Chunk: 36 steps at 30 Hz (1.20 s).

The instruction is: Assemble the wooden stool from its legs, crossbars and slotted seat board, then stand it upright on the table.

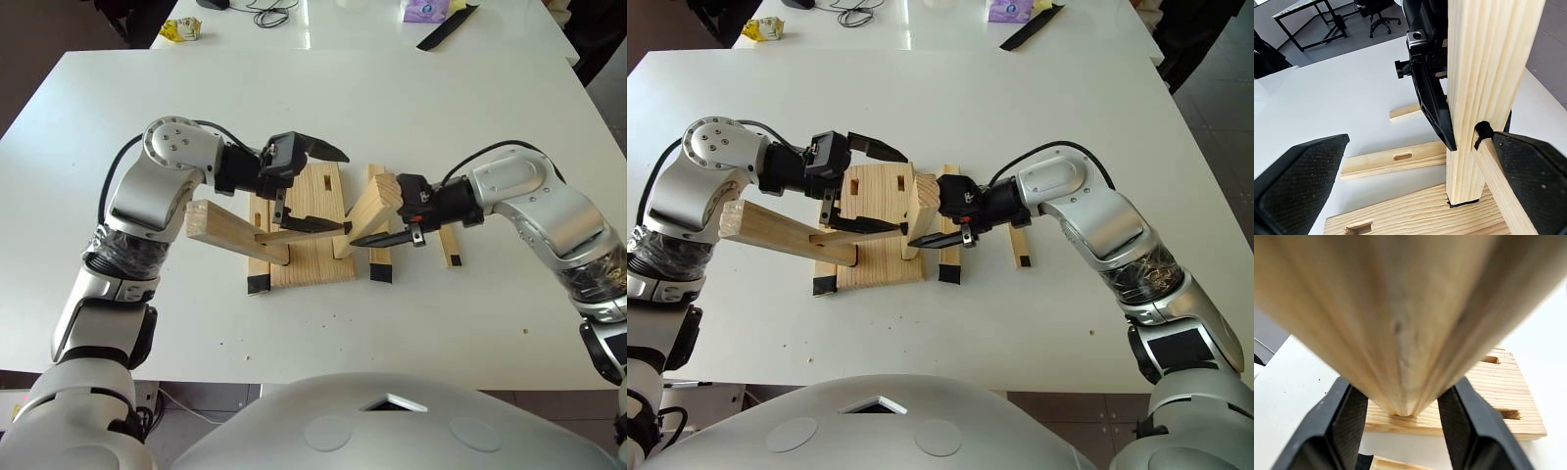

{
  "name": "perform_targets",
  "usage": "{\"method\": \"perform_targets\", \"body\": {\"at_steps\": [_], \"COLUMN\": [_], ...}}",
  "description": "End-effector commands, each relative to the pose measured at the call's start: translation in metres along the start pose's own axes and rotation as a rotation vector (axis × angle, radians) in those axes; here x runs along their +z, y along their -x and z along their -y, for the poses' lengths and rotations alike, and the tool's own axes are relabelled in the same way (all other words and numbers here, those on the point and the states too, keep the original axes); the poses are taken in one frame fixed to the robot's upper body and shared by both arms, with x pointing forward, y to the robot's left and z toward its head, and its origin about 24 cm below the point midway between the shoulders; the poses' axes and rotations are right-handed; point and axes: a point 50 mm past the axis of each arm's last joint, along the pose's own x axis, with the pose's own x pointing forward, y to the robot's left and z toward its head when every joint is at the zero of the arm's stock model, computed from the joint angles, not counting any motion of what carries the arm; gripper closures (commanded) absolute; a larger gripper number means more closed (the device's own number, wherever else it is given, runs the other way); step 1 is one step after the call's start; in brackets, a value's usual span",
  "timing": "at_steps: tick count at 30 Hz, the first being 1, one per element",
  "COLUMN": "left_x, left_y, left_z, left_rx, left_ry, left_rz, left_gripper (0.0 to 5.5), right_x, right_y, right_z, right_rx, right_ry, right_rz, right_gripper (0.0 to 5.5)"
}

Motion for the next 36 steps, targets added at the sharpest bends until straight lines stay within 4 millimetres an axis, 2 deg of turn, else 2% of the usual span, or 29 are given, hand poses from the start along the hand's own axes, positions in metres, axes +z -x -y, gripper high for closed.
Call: {"method": "perform_targets", "body": {"at_steps": [1,8,13,18,22,24,27,30,33,34,36], "left_x": [-0.035,-0.022,0.011,0.047,0.066,0.062,0.035,-0.001,-0.042,-0.051,-0.059], "left_y": [-0.009,-0.012,0.002,0.035,0.088,0.11,0.125,0.131,0.137,0.138,0.131], "left_z": [0.008,-0.003,-0.014,-0.03,-0.044,-0.041,-0.022,0.001,0.04,0.049,0.06], "left_rx": [0.045,0.105,0.115,0.223,0.519,0.642,0.743,0.823,0.877,0.899,0.951], "left_ry": [0.127,0.124,0.099,0.014,-0.075,-0.099,-0.126,-0.111,-0.135,-0.15,-0.117], "left_rz": [-0.11,-0.042,0.066,0.126,0.129,0.082,-0.082,-0.234,-0.456,-0.524,-0.526], "left_gripper": [0.1,0.1,0.1,0.1,0.1,0.1,0.1,0.1,0.1,0.1,0.1], "right_x": [-0.02,-0.035,-0.04,-0.041,-0.039,-0.039,-0.041,-0.044,-0.044,-0.045,-0.045], "right_y": [-0.032,-0.036,-0.028,-0.022,-0.019,-0.017,-0.012,-0.003,0.007,0.01,0.013], "right_z": [-0.017,-0.015,-0.02,-0.022,-0.022,-0.024,-0.027,-0.03,-0.031,-0.032,-0.034], "right_rx": [0.189,0.199,0.18,0.147,0.111,0.095,0.064,0.019,-0.031,-0.043,-0.057], "right_ry": [-0.048,-0.065,-0.097,-0.111,-0.117,-0.123,-0.14,-0.161,-0.182,-0.188,-0.198], "right_rz": [-0.143,-0.21,-0.208,-0.198,-0.183,-0.18,-0.182,-0.19,-0.189,-0.189,-0.189], "right_gripper": [3.46,3.46,3.46,3.46,3.46,3.46,3.46,3.46,3.46,3.46,3.46]}}
